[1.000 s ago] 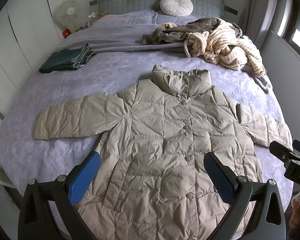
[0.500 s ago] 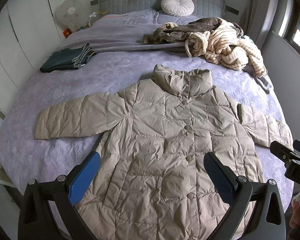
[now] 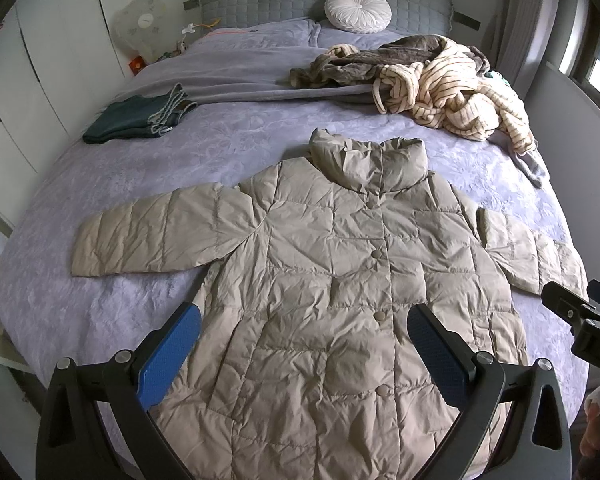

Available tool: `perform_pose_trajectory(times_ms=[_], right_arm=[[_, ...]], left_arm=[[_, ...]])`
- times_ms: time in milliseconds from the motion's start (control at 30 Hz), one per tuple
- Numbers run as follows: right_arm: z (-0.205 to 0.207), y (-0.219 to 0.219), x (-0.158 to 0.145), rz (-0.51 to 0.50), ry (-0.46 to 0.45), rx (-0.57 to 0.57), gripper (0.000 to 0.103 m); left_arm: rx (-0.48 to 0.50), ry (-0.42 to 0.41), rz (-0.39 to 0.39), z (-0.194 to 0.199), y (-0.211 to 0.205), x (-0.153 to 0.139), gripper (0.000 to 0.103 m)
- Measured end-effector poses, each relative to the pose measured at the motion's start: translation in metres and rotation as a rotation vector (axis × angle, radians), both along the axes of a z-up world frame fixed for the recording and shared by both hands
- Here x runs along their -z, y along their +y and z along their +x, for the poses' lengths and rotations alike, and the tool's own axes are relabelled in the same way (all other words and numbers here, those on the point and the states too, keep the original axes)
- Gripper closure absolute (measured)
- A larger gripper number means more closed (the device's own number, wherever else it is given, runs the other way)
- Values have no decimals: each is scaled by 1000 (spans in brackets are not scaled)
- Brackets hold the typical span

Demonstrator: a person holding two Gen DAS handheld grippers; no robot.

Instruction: Fold large clothes

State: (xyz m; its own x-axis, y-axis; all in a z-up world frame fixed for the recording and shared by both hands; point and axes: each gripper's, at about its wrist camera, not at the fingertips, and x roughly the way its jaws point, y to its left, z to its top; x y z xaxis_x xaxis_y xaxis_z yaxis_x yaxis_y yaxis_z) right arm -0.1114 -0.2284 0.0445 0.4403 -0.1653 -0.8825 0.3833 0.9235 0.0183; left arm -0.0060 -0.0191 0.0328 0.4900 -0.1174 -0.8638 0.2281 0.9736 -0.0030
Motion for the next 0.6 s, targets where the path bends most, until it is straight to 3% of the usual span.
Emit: perform_pose_trajectory(times_ms=[600], right_arm=[[0, 1, 0, 1, -1, 1, 0]], left_arm=[[2, 0, 0, -2, -7, 0, 0]])
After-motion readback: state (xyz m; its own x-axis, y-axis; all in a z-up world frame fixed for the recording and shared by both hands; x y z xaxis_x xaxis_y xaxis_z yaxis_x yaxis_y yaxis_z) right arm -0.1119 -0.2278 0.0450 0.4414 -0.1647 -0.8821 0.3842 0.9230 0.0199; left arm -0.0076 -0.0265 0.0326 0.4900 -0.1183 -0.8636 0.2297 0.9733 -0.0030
